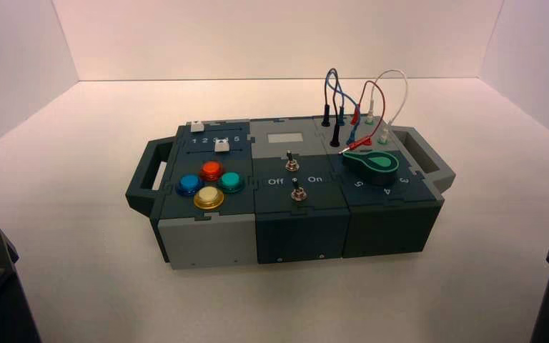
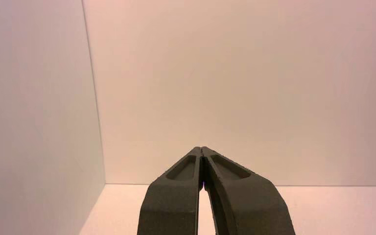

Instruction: Insert the red wire.

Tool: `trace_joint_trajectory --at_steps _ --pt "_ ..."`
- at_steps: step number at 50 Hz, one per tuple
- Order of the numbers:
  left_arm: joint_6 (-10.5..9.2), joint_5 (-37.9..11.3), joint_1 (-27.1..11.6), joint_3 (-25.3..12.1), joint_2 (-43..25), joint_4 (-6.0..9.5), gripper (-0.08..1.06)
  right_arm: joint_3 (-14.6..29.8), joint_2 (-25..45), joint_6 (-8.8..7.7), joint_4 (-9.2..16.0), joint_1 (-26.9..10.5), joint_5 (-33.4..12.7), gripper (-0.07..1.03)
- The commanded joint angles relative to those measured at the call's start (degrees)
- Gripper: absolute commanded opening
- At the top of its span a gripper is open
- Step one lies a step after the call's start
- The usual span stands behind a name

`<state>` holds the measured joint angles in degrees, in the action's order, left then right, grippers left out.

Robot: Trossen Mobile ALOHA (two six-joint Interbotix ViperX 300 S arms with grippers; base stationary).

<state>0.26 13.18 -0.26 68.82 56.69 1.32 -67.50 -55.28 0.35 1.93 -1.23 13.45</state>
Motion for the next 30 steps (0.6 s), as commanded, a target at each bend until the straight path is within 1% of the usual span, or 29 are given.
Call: trace_joint_trajectory --at_steps 1,16,20,26,28,30 --pt "0.09 0.09 -0.09 -1.85 0.09 0.09 -0.03 1.41 0.26 0.35 0.26 -0.26 0.35 -0.02" --pt "0.09 -0.26 -0.09 -1.85 0.09 0.09 -0.03 1.05 0.26 0.35 0.35 -0.35 0.26 -0.02" --pt "0.0 -0.62 -0.09 -1.85 0.0 0.09 -0.03 0.88 0.26 0.7 0.62 -0.53 0.09 -0.02" --pt "0.0 -4.22 -1.67 -2.64 -0.26 0.26 -0.03 1.05 0.62 1.14 1.49 -1.67 -2.02 -0.02" --pt "-0.35 -6.06 -2.99 -3.08 -0.53 0.26 -0.03 1.32 0.79 1.14 2.02 -2.29 -3.43 -0.02" --pt "-0.79 -7.91 -4.75 -3.52 -0.97 0.7 -0.03 1.41 0.97 1.14 2.64 -2.64 -4.75 -0.02"
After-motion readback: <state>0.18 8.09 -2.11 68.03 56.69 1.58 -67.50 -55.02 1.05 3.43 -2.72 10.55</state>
